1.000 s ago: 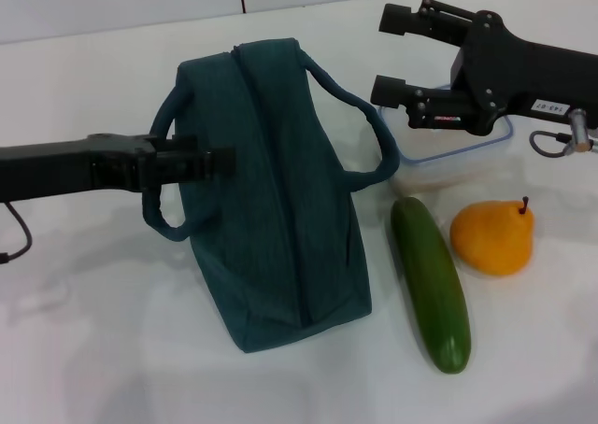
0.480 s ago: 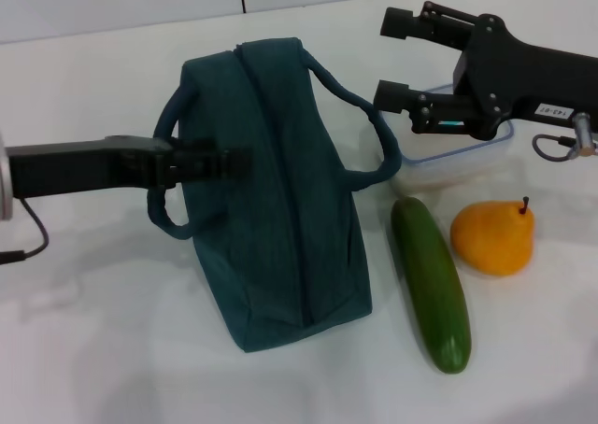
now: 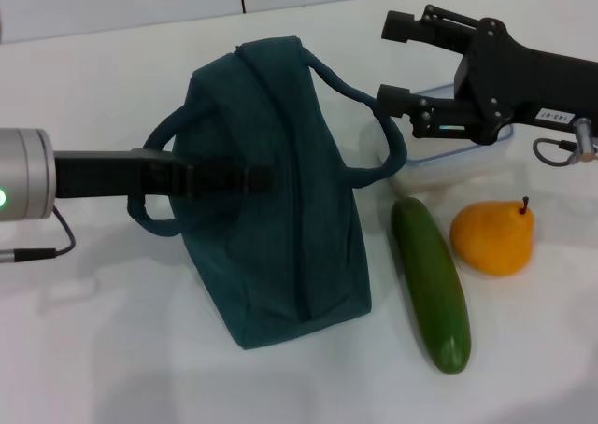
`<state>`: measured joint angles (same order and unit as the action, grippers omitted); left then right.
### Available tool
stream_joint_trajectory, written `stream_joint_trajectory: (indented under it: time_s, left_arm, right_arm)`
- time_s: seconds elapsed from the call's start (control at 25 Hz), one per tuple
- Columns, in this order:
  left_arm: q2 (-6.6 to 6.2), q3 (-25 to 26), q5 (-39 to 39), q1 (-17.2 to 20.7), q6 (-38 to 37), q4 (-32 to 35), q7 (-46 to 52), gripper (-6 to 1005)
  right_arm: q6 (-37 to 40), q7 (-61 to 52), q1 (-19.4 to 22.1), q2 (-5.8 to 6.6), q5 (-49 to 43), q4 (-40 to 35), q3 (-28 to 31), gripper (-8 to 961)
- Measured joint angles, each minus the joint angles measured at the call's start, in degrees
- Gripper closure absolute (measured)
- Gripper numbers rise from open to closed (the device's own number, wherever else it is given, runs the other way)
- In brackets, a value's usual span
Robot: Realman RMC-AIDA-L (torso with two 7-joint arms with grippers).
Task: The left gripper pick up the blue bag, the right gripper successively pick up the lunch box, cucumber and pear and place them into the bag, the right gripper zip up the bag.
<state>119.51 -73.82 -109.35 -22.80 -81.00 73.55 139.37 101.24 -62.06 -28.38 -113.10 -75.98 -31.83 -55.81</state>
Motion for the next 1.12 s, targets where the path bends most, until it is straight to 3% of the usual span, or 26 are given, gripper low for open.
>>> stream_joint_trajectory:
  time_s: [0.2,0.64,0.72,0.96,1.12]
  left_arm:
    - [-0.17,0.38,-0.31,-0.25,0.43,-0.24,-0.69,322]
    - [-0.42,2.66,0.12,-0.54,-0.95,0.61,-4.04,536]
    - [-0.48,4.86,0.26,-0.72,-2.05,0.81,-3.66,737]
    - [-0.59,8.80,0.96,-1.93,-4.79,0.85,-1.79,755]
    - [-0.75,9.10,0.15,-3.09,-4.80,0.88,0.51,704]
  right_arm:
    - [0.26,0.18,0.08,-0.10,0.23,0.12,0.00,127]
    - [0.34,0.63,0.09,-0.24,0.50,0.05,0.07,127]
    - [0.63,0.63,0.09,-0.27,0.67,-0.02,0.09,127]
    - [0.87,0.56,0.12,-0.29,1.15,-0.05,0.09,128]
    - [0.89,0.43,-0.18,-0.28,1.20,-0.07,0.09,128]
